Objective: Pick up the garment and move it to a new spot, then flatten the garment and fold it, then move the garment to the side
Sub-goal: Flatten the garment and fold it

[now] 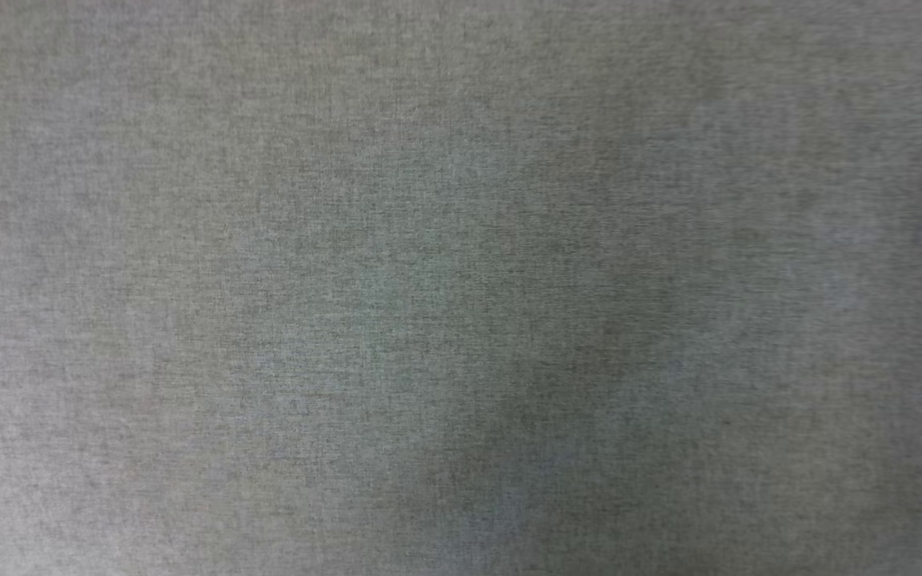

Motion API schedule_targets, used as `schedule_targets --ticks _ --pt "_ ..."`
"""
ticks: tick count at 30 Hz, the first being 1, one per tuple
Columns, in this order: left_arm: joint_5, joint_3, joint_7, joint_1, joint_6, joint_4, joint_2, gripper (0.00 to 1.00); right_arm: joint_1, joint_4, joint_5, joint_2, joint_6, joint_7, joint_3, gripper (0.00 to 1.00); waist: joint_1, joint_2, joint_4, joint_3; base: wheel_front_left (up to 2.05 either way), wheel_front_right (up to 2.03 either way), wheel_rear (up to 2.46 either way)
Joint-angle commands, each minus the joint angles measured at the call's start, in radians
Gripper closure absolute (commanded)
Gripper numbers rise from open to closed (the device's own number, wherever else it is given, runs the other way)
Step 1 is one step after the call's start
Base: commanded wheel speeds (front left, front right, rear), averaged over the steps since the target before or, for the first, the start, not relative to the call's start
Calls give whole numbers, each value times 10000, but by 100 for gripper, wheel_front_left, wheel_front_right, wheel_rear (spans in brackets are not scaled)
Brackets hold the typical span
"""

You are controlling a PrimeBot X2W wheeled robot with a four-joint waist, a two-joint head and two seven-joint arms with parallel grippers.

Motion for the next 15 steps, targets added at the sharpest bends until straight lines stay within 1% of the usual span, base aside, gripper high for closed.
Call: schedule_targets --ticks 1,3,5,11,15 --pt "-79 -36 -54 225 15 194 38 100 -9 283 -78 -33 -41 -200 0 100 -3 0 89 147 0 0 0" --pt "-281 -171 -108 646 -82 262 -132 100 141 660 -39 -17 -36 -443 159 100 -3 0 196 187 0 0 0" --pt "-529 -144 -112 1272 -95 -185 -343 100 427 986 -29 -70 -35 -649 349 100 -3 0 301 217 0 0 0" --pt "-1009 -85 -109 3909 208 -1429 -854 100 1418 1594 423 -36 -30 -1366 877 100 -3 0 537 -46 0 0 0" --pt "-1181 -96 -111 5808 325 -2147 -1212 100 2457 1857 762 59 -30 -1716 1201 100 -3 0 582 -428 0 0 0"
